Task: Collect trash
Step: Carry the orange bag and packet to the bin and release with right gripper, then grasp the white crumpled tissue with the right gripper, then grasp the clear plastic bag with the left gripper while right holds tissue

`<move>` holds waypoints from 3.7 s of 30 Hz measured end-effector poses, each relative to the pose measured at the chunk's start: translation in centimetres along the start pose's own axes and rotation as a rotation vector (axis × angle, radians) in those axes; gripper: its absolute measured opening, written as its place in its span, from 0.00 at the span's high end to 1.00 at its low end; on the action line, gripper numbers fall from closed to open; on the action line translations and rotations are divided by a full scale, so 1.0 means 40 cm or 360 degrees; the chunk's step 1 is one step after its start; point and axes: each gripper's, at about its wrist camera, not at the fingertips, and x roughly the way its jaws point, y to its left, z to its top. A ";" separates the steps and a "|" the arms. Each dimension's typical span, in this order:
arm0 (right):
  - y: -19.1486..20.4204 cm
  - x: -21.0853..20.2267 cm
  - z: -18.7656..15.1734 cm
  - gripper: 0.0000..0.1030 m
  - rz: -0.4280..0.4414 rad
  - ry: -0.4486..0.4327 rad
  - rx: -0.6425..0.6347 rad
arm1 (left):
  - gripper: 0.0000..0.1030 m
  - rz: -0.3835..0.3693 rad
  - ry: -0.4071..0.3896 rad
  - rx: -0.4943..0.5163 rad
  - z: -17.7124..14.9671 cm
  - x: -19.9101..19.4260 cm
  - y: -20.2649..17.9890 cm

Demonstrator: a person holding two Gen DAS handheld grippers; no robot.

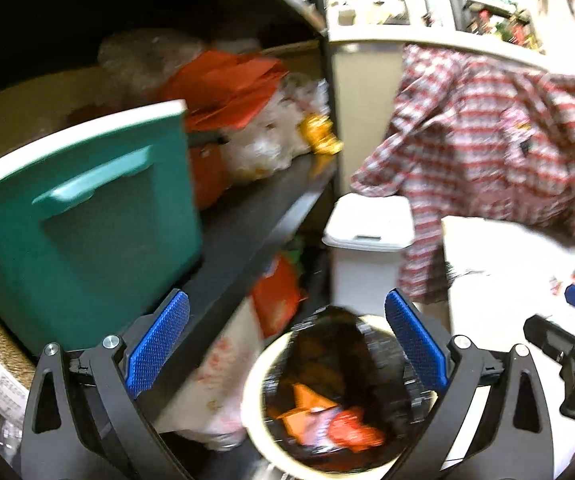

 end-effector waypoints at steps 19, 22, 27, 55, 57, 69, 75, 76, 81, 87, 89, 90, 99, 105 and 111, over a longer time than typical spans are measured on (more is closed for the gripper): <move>-0.476 -0.251 -0.211 0.18 -0.0823 -0.0133 0.0443 | 0.07 -0.0541 -0.0067 0.0101 0.025 -0.096 -0.458; -0.543 -0.252 -0.280 0.18 -0.1026 -0.0073 0.0519 | 0.07 -0.0595 -0.0032 0.0111 0.002 -0.086 -0.503; -0.660 -0.253 -0.376 0.29 -0.1232 0.0098 0.0755 | 0.07 -0.0636 0.0053 0.0103 -0.023 -0.045 -0.556; -0.659 -0.324 -0.317 0.93 -0.1232 -0.0008 0.0592 | 0.09 -0.0996 0.0105 0.0253 -0.107 -0.030 -0.720; -0.663 -0.339 -0.308 0.93 -0.1252 -0.0026 0.0582 | 0.12 -0.1074 0.0130 0.0305 -0.130 -0.030 -0.761; -0.714 -0.354 -0.324 0.93 -0.1248 0.0017 0.0723 | 0.39 -0.1415 0.0485 0.0540 -0.317 0.036 -1.010; -0.730 -0.342 -0.332 0.93 -0.1231 0.0055 0.0761 | 0.67 -0.1482 0.0512 0.0664 -0.340 0.031 -1.062; -0.729 -0.341 -0.333 0.93 -0.1232 0.0061 0.0759 | 0.81 -0.1490 0.0533 0.0682 -0.343 0.034 -1.070; -0.731 -0.343 -0.331 0.93 -0.1230 0.0050 0.0763 | 1.00 -0.1495 0.0531 0.0690 -0.333 0.038 -1.064; -0.727 -0.350 -0.324 0.93 -0.1218 0.0026 0.0764 | 1.00 -0.1469 0.0426 0.0575 -0.255 0.012 -1.003; -0.716 -0.354 -0.319 0.93 -0.1217 0.0007 0.0747 | 1.00 -0.1445 0.0392 0.0525 -0.222 0.004 -0.967; -0.711 -0.356 -0.316 0.93 -0.1212 -0.0001 0.0738 | 1.00 -0.1434 0.0380 0.0505 -0.208 0.001 -0.951; -0.645 -0.372 -0.259 0.93 -0.1054 -0.0071 0.0704 | 1.00 -0.1338 0.0281 0.0282 -0.083 -0.043 -0.775; -0.562 -0.349 -0.205 0.93 -0.0895 -0.0094 0.0635 | 1.00 -0.1207 0.0172 0.0235 -0.028 -0.087 -0.648; -0.463 -0.309 -0.156 0.93 -0.0737 -0.0094 0.0522 | 1.00 -0.1045 0.0129 0.0181 0.007 -0.091 -0.514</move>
